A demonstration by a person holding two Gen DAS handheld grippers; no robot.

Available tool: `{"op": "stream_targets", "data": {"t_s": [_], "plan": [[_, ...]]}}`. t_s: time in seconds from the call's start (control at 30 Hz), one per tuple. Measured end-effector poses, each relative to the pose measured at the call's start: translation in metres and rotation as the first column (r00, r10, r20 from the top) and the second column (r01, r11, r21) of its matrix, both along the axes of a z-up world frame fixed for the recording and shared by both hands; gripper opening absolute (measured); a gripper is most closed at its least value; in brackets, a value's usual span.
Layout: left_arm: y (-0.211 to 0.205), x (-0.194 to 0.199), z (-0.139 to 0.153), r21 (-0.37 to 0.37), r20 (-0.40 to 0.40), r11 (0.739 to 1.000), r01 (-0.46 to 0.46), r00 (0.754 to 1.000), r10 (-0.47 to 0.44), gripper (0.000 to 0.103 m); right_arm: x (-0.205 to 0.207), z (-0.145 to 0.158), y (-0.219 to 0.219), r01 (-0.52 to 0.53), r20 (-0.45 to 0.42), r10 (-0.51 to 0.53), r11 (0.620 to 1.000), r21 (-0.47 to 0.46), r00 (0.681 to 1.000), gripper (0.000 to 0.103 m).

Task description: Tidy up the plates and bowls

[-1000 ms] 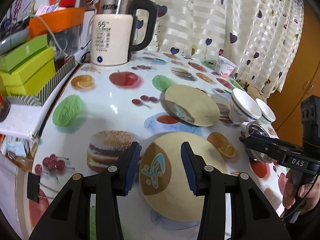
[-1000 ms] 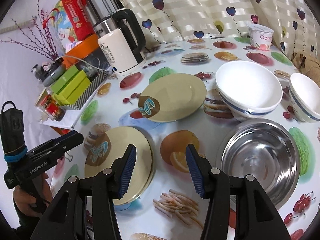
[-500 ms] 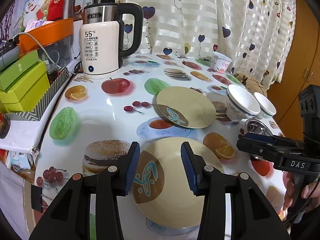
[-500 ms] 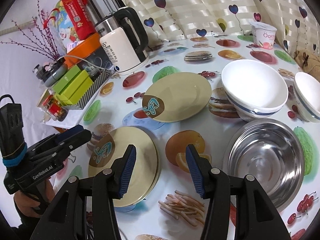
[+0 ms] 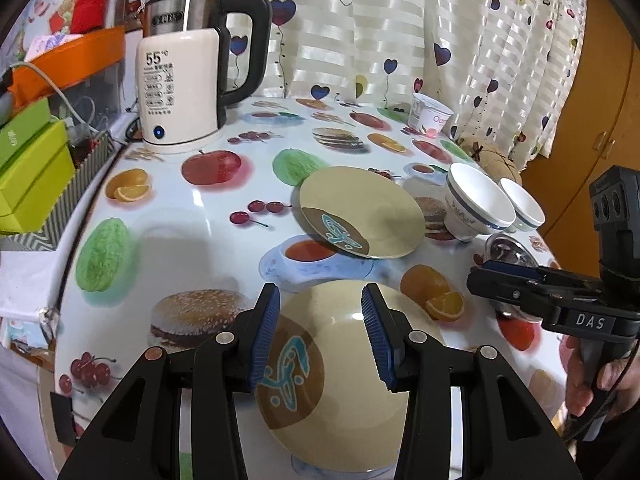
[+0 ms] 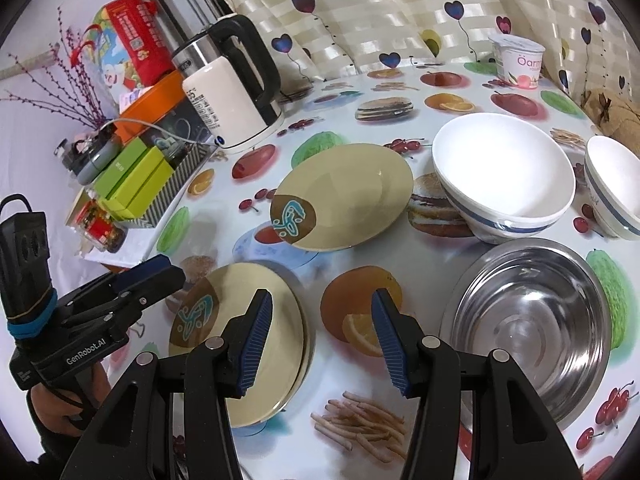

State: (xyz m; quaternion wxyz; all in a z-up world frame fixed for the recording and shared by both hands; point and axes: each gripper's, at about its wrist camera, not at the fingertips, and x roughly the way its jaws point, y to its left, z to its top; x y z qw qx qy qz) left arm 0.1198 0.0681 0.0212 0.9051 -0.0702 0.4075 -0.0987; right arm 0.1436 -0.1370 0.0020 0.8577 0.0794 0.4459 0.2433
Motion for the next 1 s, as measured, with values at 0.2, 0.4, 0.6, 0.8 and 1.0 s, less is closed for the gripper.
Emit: {"op": "stream_targets", "data": {"t_s": [0.2, 0.4, 0.6, 0.8, 1.0], "plan": [[0.006, 0.025, 0.006, -0.069, -0.032, 0.997, 0.028, 0.999, -0.03, 0.044, 0.012, 0.002, -0.001, 0.053, -0.022, -0.052, 0.998, 0.029, 0.998, 0.052], [0.013, 0.062, 0.003, -0.099, -0.082, 0.994, 0.04, 0.996, -0.048, 0.044, 0.029, 0.0, -0.001, 0.108, -0.053, -0.106, 0.993, 0.044, 0.993, 0.051], [0.016, 0.104, -0.013, -0.121, -0.149, 0.992, 0.044, 0.987, -0.062, 0.044, 0.044, -0.009, 0.003, 0.139, -0.078, -0.136, 0.99, 0.034, 0.988, 0.051], [0.013, 0.132, -0.03, -0.136, -0.201, 0.989, 0.06, 0.976, -0.087, 0.044, 0.058, -0.02, 0.002, 0.209, -0.131, -0.204, 0.978, 0.028, 0.97, 0.051], [0.016, 0.149, -0.044, -0.153, -0.223, 0.987, 0.054, 0.971, -0.088, 0.044, 0.07, -0.029, 0.004, 0.254, -0.154, -0.25, 0.967, 0.006, 0.956, 0.051]]}}
